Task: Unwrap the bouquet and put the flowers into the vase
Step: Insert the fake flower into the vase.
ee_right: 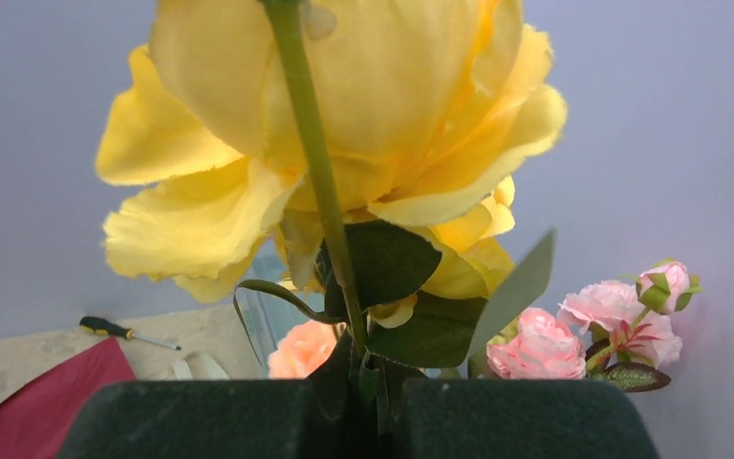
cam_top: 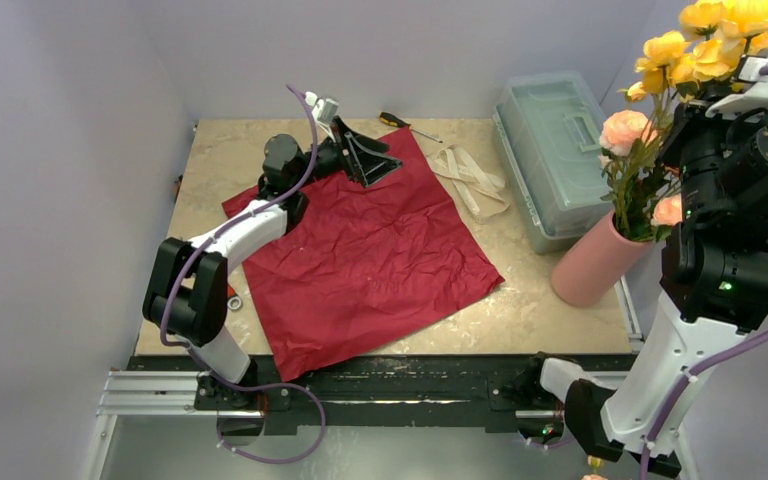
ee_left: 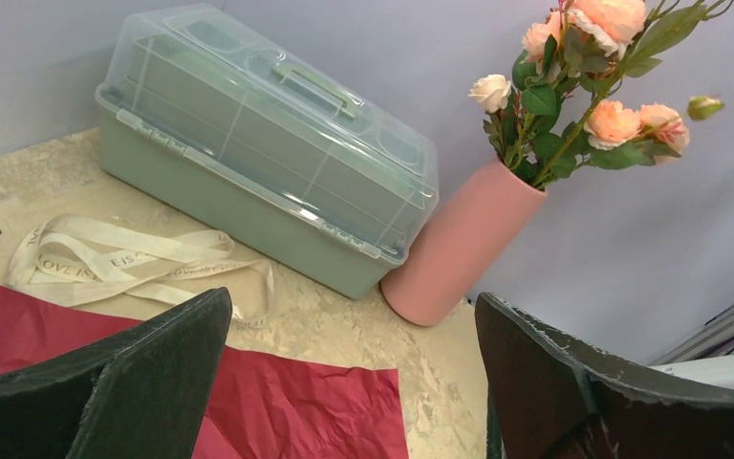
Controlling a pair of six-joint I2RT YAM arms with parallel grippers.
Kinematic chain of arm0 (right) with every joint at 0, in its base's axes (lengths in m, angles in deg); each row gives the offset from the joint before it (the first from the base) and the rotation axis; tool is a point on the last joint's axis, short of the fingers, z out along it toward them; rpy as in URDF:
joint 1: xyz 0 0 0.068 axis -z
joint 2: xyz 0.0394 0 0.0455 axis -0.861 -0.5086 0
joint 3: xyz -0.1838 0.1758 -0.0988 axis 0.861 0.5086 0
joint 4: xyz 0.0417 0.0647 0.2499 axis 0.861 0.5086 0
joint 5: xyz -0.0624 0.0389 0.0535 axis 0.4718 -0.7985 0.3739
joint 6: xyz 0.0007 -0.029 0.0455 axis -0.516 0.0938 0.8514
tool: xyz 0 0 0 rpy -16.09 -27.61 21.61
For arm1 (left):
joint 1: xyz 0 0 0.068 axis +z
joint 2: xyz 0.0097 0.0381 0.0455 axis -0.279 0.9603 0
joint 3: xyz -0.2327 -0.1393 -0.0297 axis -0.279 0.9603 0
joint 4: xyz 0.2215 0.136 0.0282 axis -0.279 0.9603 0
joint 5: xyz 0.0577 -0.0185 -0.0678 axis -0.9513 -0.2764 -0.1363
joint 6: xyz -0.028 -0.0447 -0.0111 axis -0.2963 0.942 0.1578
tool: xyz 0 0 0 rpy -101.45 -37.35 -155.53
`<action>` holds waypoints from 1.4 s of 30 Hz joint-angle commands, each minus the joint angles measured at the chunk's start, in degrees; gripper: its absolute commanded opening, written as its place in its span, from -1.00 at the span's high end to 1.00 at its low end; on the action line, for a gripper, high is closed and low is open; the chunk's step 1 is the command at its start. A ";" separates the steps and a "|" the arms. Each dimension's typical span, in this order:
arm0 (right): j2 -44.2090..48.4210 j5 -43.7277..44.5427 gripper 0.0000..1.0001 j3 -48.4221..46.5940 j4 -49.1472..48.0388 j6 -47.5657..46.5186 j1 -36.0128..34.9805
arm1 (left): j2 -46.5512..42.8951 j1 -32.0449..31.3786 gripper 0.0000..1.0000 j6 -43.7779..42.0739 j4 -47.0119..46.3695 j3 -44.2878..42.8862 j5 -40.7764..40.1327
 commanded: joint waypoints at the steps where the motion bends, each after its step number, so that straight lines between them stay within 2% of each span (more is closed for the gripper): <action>1: 2.76 6.86 1.00 6.53 -1.40 2.37 0.99 | -0.46 0.03 -1.00 -0.97 -1.60 -0.35 -0.07; 6: 3.59 8.47 1.00 9.07 -2.54 3.47 1.92 | -0.40 0.03 -1.00 -1.21 -1.37 -0.40 0.04; 18: -2.25 5.95 1.00 -5.06 -2.17 6.34 2.60 | 0.84 0.03 -1.00 -0.32 -2.84 -1.01 -0.04; 32: -4.64 1.25 1.00 -11.50 -2.78 10.65 6.03 | 1.17 0.03 -1.00 -0.42 -2.69 -1.02 0.19; 38: -3.68 1.89 1.00 -10.34 -4.09 9.10 6.18 | 1.70 0.03 -1.00 0.03 -3.47 -1.14 0.16; 42: -1.07 2.95 1.00 -4.79 -5.87 7.55 6.17 | 1.79 0.03 -1.00 0.13 -3.89 -1.01 0.20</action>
